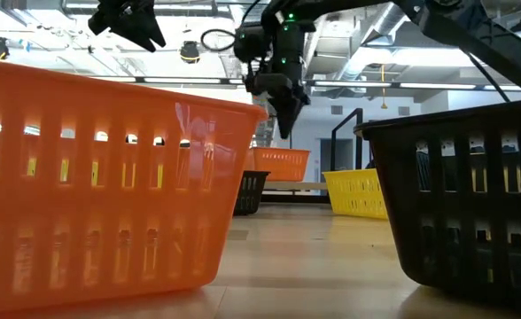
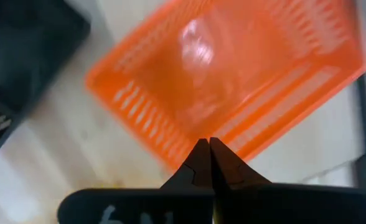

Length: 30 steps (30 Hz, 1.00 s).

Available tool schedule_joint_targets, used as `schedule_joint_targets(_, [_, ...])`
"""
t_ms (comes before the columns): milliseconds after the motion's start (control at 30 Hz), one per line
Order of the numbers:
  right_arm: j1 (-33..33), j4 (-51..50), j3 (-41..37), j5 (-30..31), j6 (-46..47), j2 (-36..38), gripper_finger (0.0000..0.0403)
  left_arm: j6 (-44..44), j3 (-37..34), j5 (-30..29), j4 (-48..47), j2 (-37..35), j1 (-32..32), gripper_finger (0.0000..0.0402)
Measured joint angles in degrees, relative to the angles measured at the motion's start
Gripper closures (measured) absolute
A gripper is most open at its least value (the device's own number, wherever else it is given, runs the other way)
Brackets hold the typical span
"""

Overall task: Stack baskets on shelf by color
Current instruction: Put the top orange bin on the shelf

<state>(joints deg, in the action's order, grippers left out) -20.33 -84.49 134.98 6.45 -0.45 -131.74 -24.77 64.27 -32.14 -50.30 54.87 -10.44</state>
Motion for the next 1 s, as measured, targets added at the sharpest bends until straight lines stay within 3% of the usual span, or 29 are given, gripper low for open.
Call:
schedule_joint_targets(233, [-4.76, 6.01, -0.29, -7.64, -6.91, -1.22, 0.0403, -0.35, 0.00, 0.26, -0.14, 0.00, -0.04, 0.0253])
schedule_joint_targets(533, [-8.41, 12.30, -0.37, -8.03, -6.13, -1.73, 0.0403, -0.55, 0.00, 0.20, -0.20, -0.02, -0.04, 0.0253])
schedule_joint_targets(667, [-9.06, 13.47, -0.37, -12.31, -5.67, -1.73, 0.0403, -0.55, 0.00, 0.17, -0.20, -0.01, -0.04, 0.0253])
schedule_joint_targets(1000, [-8.35, 14.34, -1.29, -11.62, -5.39, -1.72, 0.0403, -0.55, 0.00, -0.02, -0.22, -0.02, -0.04, 0.0253])
